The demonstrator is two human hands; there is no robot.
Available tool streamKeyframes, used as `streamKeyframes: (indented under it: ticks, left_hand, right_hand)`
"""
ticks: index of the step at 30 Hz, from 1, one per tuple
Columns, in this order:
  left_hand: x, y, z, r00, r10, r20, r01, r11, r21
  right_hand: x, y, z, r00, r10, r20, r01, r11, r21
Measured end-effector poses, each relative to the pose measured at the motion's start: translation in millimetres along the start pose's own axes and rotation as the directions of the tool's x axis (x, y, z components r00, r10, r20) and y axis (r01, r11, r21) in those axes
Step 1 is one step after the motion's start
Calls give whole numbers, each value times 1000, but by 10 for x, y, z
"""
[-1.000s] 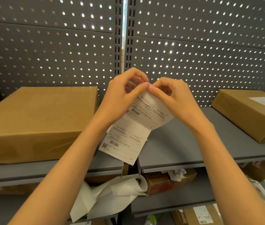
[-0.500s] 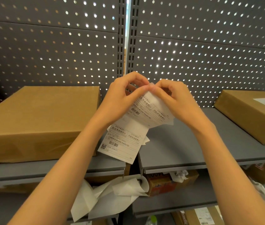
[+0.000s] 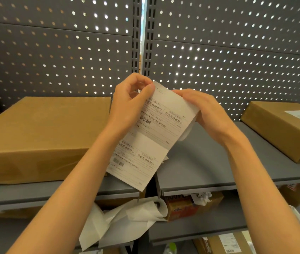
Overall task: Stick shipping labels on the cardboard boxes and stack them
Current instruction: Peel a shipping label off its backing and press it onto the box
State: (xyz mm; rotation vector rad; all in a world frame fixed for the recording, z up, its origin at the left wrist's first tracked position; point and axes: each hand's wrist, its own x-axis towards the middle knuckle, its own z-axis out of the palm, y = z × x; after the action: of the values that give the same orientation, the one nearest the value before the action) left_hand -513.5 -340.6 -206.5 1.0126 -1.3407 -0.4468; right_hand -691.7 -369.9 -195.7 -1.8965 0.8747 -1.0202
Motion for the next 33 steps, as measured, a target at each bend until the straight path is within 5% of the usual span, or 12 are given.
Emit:
streamKeyframes:
  ticks: [14,33]
  left_hand:
    - [-74,92,-36,999,-25,-29,24,999,-35]
    - [-132,76,-32,995,42,94,-33,995,-93]
  right_hand:
    - [60,25,48,988,148,50,-157,936,316]
    - [153,49,63,953,302,26,-290,886,362]
